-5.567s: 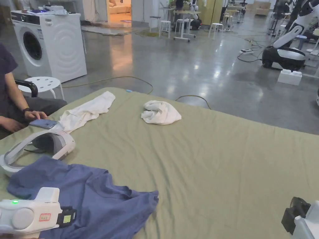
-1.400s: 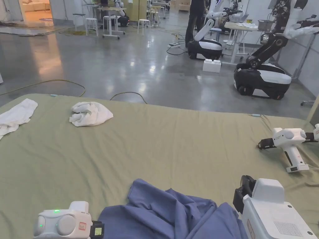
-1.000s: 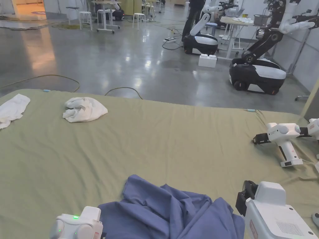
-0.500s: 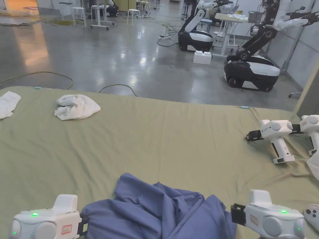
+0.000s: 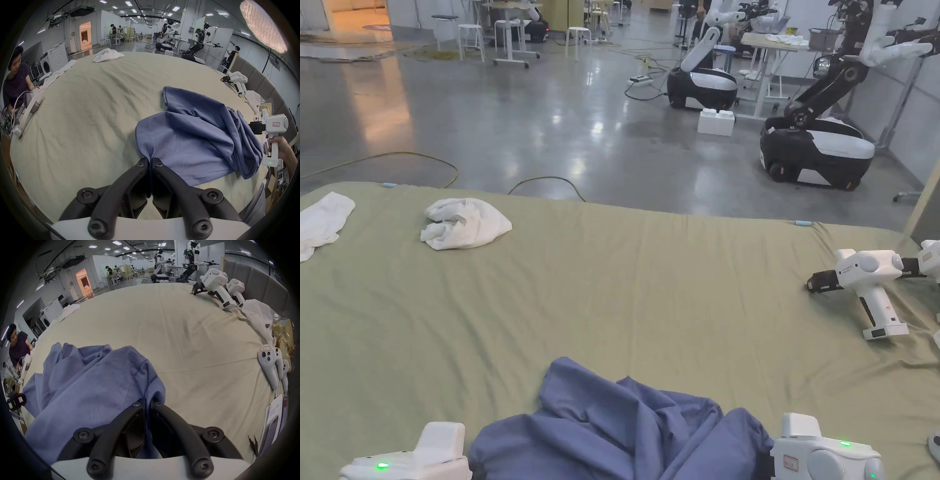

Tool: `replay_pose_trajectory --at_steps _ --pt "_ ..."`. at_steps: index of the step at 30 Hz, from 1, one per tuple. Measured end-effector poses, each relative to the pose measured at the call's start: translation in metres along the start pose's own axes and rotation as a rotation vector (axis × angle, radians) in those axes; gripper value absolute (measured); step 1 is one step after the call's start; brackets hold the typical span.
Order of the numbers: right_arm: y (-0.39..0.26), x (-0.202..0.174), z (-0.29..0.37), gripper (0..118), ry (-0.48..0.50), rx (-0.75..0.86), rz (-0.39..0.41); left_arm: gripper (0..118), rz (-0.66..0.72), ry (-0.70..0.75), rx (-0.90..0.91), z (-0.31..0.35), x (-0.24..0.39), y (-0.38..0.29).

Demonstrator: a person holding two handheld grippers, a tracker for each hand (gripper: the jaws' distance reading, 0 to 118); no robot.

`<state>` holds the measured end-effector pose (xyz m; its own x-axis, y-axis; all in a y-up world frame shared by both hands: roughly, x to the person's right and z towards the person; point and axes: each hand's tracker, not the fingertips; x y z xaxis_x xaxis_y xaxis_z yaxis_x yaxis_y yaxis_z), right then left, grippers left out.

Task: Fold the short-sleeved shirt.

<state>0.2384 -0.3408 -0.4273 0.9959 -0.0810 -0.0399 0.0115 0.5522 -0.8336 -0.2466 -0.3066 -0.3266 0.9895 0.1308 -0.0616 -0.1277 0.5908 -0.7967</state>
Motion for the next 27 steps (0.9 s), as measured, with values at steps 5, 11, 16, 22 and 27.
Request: replay_pose_trajectory --at_steps 5,11,16,22,27 --pt "0.005 0.011 0.038 3 0.011 0.119 -0.051 0 0.011 -0.019 0.057 0.014 -0.003 0.009" --pt "0.029 0.016 0.113 3 -0.010 0.282 -0.008 0 0.009 -0.046 0.221 0.055 -0.003 0.044" --pt "0.054 0.018 0.167 3 -0.046 0.380 0.031 0 -0.015 -0.049 0.357 0.100 -0.003 0.082" --pt "0.090 0.019 0.235 3 -0.092 0.526 0.043 0 -0.028 -0.016 0.501 0.158 -0.012 0.139" --pt "0.126 0.012 0.275 3 -0.079 0.616 0.064 0 -0.026 0.001 0.559 0.189 -0.017 0.187"
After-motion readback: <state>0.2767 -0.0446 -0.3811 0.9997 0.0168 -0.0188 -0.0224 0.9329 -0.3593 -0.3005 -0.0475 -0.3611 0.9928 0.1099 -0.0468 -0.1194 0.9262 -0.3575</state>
